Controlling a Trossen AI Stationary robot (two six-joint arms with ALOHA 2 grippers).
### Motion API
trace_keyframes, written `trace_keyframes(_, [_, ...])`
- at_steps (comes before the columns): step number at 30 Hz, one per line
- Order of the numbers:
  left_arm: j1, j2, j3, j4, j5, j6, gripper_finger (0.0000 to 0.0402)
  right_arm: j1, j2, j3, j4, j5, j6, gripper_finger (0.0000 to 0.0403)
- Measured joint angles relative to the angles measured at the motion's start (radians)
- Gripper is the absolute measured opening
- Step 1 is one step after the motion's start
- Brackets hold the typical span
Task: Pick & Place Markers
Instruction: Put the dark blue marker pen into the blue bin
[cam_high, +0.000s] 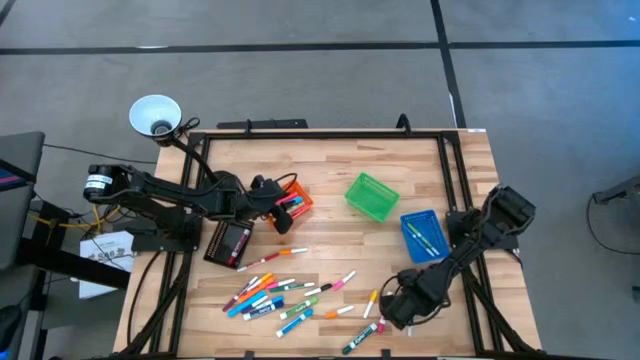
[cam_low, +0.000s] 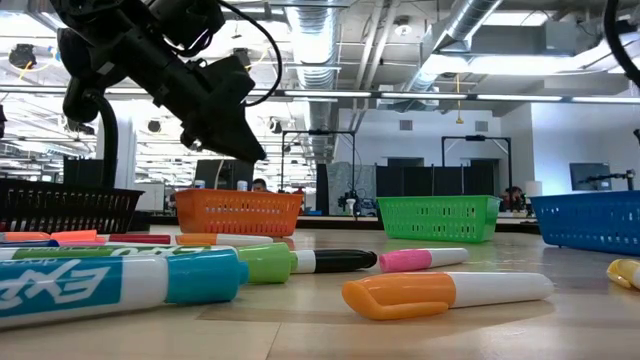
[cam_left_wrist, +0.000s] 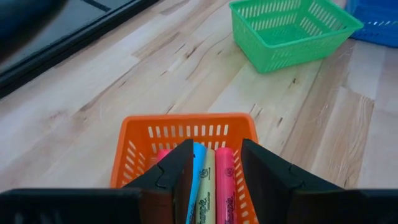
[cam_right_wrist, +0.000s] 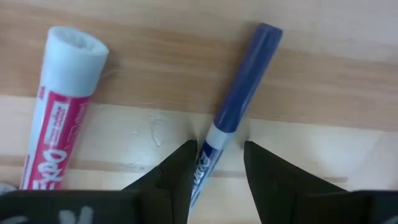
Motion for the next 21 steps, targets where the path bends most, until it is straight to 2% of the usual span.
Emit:
trace_keyframes(4, [0.000, 0.000, 0.000, 0.010, 0.000, 0.005, 0.0131, 0.001, 0.003, 0.000, 0.001, 0.025, -0.038, 0.0116])
trace_keyframes(9, [0.000, 0.000, 0.000, 0.014, 0.000, 0.005, 0.0131, -0.003, 0.001, -0.001, 0.019, 0.048, -0.079, 0.0061])
trace_keyframes(14, [0.000, 0.000, 0.000, 0.020, 0.000, 0.005, 0.0131, -0.019, 0.004, 0.019, 0.007, 0.065, -0.220, 0.0016])
trace_keyframes(17, [0.000, 0.000, 0.000, 0.023, 0.000, 0.005, 0.0131, -0.035, 0.010, 0.068, -0.018, 0.113, -0.268, 0.0016])
trace_keyframes(21, [0.000, 0.000, 0.000, 0.030, 0.000, 0.005, 0.0131, -0.059, 0.009, 0.156, -0.176, 0.169, -0.333, 0.0041])
